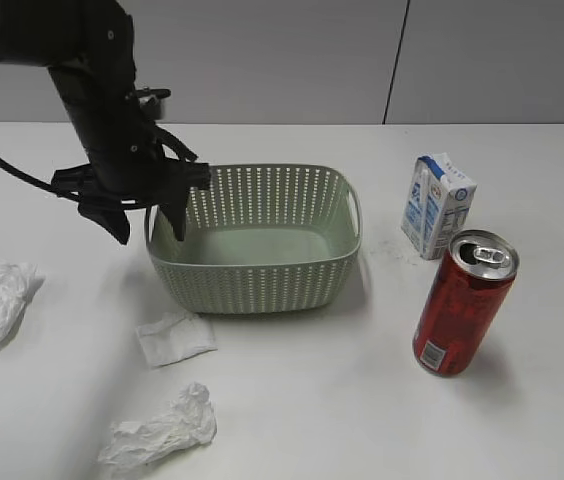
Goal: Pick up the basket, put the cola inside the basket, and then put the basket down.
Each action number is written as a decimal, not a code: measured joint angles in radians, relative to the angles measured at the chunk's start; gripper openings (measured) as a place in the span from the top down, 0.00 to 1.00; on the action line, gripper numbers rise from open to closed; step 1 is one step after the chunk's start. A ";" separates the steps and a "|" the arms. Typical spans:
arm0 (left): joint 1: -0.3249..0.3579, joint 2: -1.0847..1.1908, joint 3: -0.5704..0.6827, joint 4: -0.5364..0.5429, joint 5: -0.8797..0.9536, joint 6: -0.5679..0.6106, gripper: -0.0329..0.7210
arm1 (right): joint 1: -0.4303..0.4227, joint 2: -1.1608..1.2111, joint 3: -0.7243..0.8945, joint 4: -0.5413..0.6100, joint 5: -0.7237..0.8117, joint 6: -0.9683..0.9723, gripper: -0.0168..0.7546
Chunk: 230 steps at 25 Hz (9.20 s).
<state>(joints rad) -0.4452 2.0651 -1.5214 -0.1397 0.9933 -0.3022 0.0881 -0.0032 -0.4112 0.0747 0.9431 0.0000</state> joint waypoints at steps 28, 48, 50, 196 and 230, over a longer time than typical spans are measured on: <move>-0.005 -0.039 -0.001 -0.016 0.001 -0.036 0.96 | 0.000 0.000 0.000 0.017 -0.002 0.012 0.35; -0.014 -0.285 0.385 -0.047 -0.108 -0.015 0.96 | 0.027 0.846 -0.424 0.276 0.075 -0.150 0.13; -0.036 -0.285 0.389 -0.053 -0.128 -0.015 0.96 | 0.067 0.944 -0.469 0.277 0.073 -0.151 0.13; -0.076 0.040 0.009 -0.122 -0.096 -0.034 0.77 | -0.031 0.383 -0.117 -0.075 -0.002 -0.045 0.21; 0.364 -0.268 -0.279 0.044 0.222 0.324 0.12 | -0.031 0.000 -0.003 -0.055 0.000 -0.030 0.21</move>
<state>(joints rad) -0.0808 1.7975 -1.8000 -0.0957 1.2154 0.0221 0.0569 -0.0033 -0.4139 0.0195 0.9428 -0.0301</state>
